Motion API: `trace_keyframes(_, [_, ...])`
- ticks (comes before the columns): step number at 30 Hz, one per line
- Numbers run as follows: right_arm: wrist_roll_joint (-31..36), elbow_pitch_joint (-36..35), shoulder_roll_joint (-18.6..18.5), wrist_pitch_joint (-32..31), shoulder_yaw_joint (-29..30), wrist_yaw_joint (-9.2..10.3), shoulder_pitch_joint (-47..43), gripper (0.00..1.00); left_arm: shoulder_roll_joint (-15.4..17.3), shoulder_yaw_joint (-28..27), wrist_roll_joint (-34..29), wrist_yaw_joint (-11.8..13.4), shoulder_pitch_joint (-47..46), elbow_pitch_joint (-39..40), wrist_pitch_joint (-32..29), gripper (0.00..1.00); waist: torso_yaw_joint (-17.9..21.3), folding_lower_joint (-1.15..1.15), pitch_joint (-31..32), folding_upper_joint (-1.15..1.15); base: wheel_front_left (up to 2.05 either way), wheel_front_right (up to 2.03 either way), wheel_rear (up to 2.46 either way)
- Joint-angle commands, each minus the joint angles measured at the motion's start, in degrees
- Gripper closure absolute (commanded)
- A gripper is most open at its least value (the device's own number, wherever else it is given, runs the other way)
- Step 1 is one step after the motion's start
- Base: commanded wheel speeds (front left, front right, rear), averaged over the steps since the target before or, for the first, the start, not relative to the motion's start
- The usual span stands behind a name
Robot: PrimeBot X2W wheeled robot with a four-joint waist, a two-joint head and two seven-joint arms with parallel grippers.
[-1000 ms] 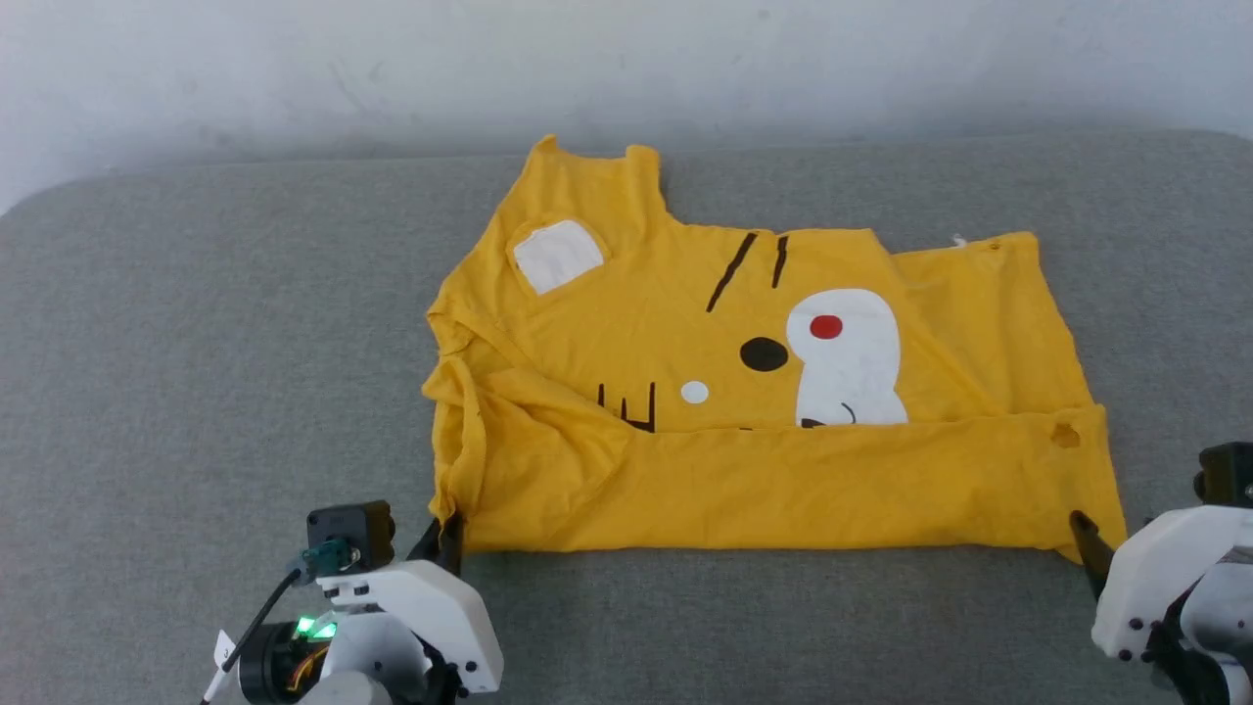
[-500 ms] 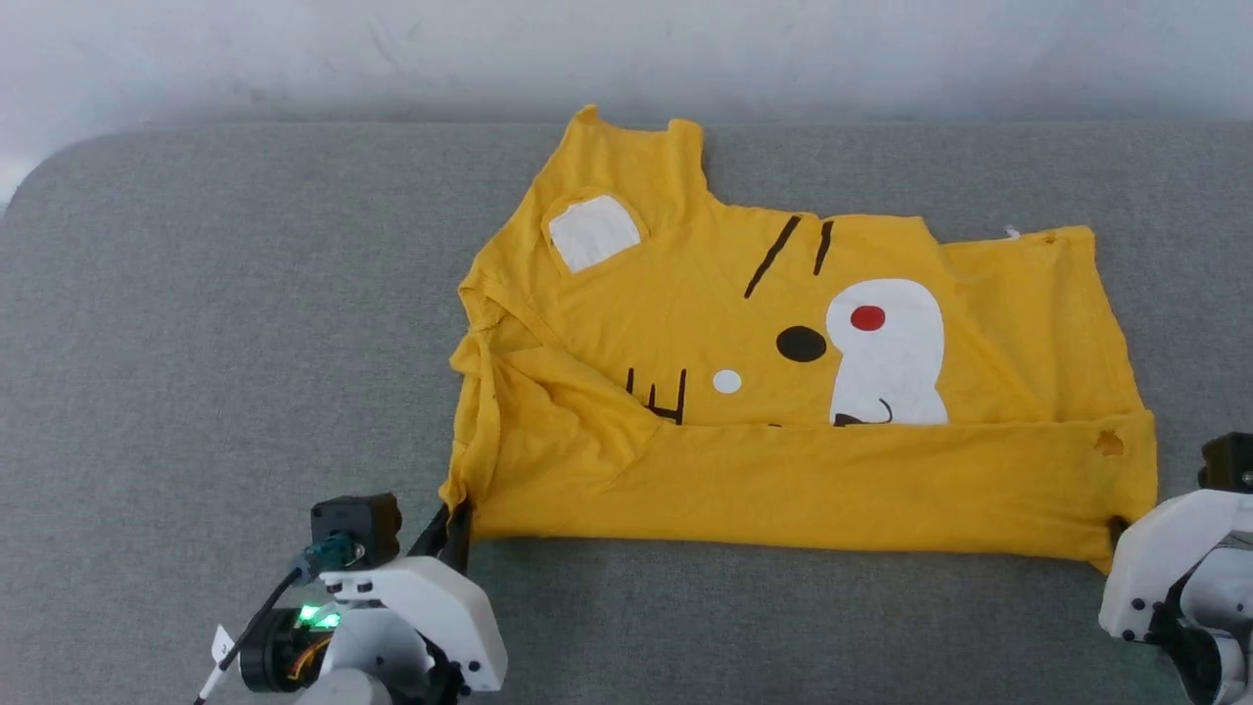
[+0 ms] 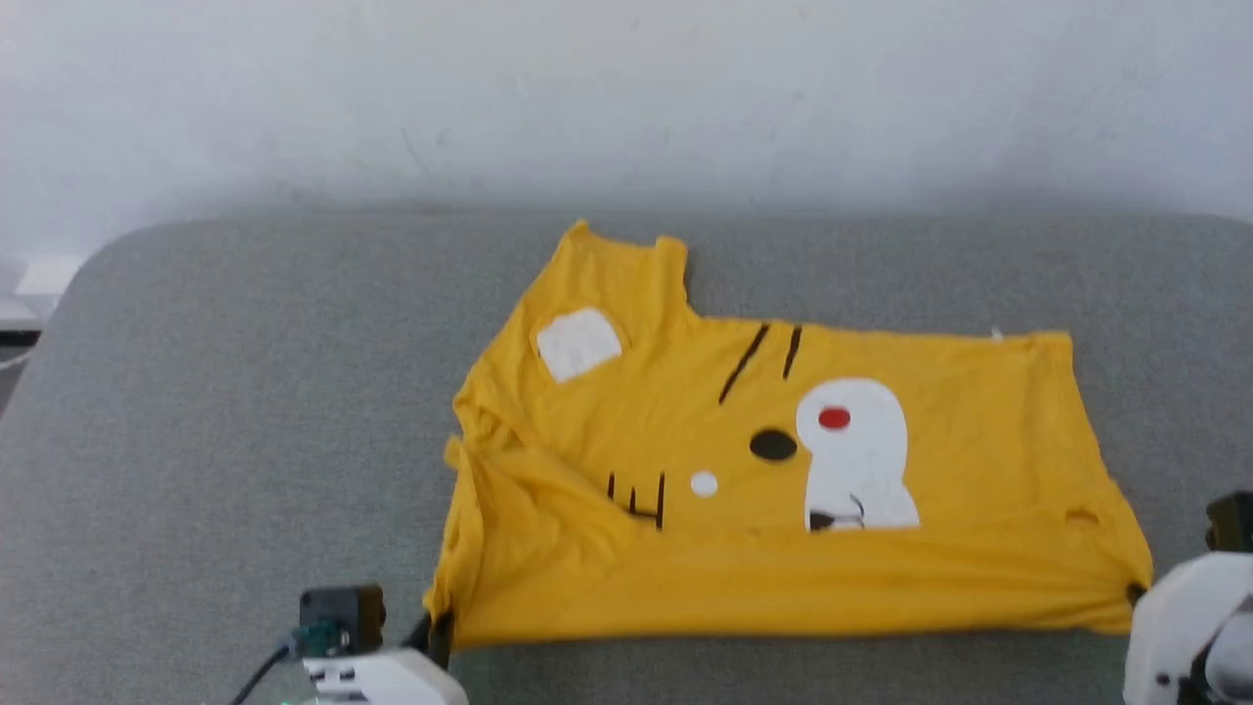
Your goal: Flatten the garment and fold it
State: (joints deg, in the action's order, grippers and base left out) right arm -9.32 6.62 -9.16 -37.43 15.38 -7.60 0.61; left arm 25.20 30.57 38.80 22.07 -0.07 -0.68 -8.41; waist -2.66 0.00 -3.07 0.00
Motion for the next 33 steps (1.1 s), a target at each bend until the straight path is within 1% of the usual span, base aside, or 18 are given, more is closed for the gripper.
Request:
trace_keyframes(1, [-0.26, -1.62, -0.48, -1.30, 0.11, 0.11, -2.09, 1.00, 0.75, 0.20, 0.39, 0.87, 1.98, 0.75, -0.74, 1.00, -0.47, 0.00, 3.24, 0.00, 0.00, 0.00, 0.00])
trace_keyframes(6, [-0.69, -6.92, -0.10, -6.14, 1.39, 0.11, -8.32, 1.00, 2.12, 1.46, 1.74, 2.56, 7.30, 3.51, -4.21, 1.00, -0.96, 0.00, 4.56, 0.00, 0.00, 0.00, 0.00])
trace_keyframes(10, [-0.67, -8.34, 0.28, -7.27, 2.38, 0.11, -11.56, 1.00, 2.31, 1.98, 2.52, 3.06, 9.48, 3.99, -5.18, 1.00, -1.23, 0.00, 4.16, 0.00, 0.00, 0.00, 0.00])
trace_keyframes(13, [-1.26, -7.50, 1.17, -6.49, 2.97, 0.11, -12.09, 1.00, 1.80, 2.23, 3.17, 2.49, 9.67, 2.97, -5.17, 1.00, -1.26, 0.00, 3.54, 0.00, 0.00, 0.00, 0.00])
trace_keyframes(19, [1.39, -2.50, -0.34, -2.68, 1.77, 0.11, -10.96, 1.00, 0.40, 2.96, 3.95, -0.03, 8.00, -1.41, -4.45, 1.00, -0.99, 0.00, 2.35, 0.00, 0.00, 0.00, 0.00])
trace_keyframes(20, [0.99, -1.61, -0.18, -2.24, 1.40, 0.11, -10.58, 0.20, 0.12, 3.06, 3.99, -0.41, 7.62, -2.21, -4.22, 0.71, -0.97, 0.00, 2.27, 0.00, 0.00, 0.00, 0.00])
trace_keyframes(21, [0.37, -0.87, 0.18, -1.65, 1.47, 0.11, -10.02, 0.00, -0.08, 3.07, 3.82, -0.73, 7.18, -2.90, -3.67, 0.00, -0.90, 0.00, 2.19, 0.00, 0.00, 0.00, 0.00])
trace_keyframes(24, [-0.95, 0.19, 0.34, 0.85, 0.98, 0.11, -8.47, 0.00, -1.10, 1.90, 3.79, -1.20, 5.97, -3.95, -0.69, 0.00, -0.74, 0.00, 2.27, 0.00, 0.00, 0.00, 0.00])
trace_keyframes(27, [-3.02, -0.60, 0.37, 4.07, 0.68, 0.11, -6.95, 0.00, -1.72, -0.03, 3.74, -1.76, 5.03, -3.80, 3.52, 0.00, -0.51, 0.00, 2.82, 0.00, 0.00, 0.00, 0.00])
trace_keyframes(29, [-3.82, -2.27, -0.31, 7.14, -0.22, 0.11, -6.13, 0.00, -1.70, -1.28, 3.42, -2.74, 4.32, -3.14, 6.89, 0.00, -0.27, 0.00, 3.25, 0.00, 0.00, 0.00, 0.00])
trace_keyframes(33, [-5.01, -7.14, -1.45, 16.22, -2.69, 0.11, -4.78, 0.00, -1.66, -3.45, 2.39, -5.81, 2.53, -1.27, 14.72, 0.00, 0.31, 0.00, 3.73, 0.00, 0.00, 0.00, 0.00])
